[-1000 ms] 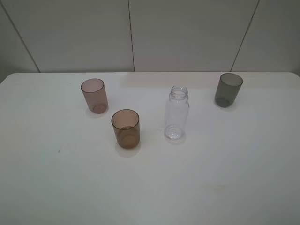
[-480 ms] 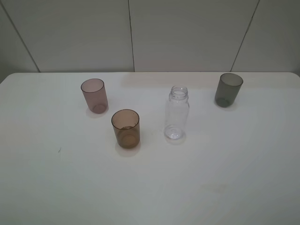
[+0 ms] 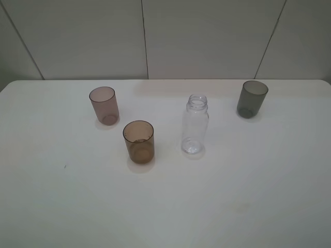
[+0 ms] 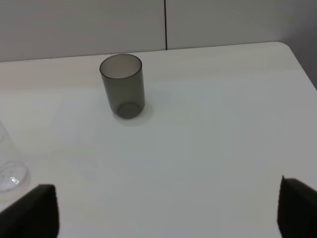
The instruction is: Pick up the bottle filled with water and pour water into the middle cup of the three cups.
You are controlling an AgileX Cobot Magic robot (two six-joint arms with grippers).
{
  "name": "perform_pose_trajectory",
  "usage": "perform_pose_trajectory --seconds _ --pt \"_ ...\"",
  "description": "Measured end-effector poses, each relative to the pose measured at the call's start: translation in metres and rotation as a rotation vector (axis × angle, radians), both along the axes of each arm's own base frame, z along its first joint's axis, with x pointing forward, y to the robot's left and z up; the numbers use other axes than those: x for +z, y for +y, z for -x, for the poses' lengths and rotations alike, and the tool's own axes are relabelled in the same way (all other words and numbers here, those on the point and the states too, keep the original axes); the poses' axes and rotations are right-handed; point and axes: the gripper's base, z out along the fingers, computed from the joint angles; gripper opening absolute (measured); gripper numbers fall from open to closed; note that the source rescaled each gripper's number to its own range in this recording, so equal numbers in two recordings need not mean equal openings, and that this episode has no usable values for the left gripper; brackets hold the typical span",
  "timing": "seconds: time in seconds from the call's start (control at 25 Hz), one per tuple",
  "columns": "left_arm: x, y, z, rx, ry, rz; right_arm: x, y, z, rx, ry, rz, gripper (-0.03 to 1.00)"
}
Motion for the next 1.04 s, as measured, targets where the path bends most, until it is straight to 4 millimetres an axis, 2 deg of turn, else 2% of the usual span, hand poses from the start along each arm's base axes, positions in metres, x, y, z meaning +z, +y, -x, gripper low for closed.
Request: perform_pose_trajectory --seconds 1.04 --pt "0.0000 0.0000 0.0000 0.000 0.000 0.000 0.0000 0.0000 0.0000 0.000 0.000 0.001 1.00"
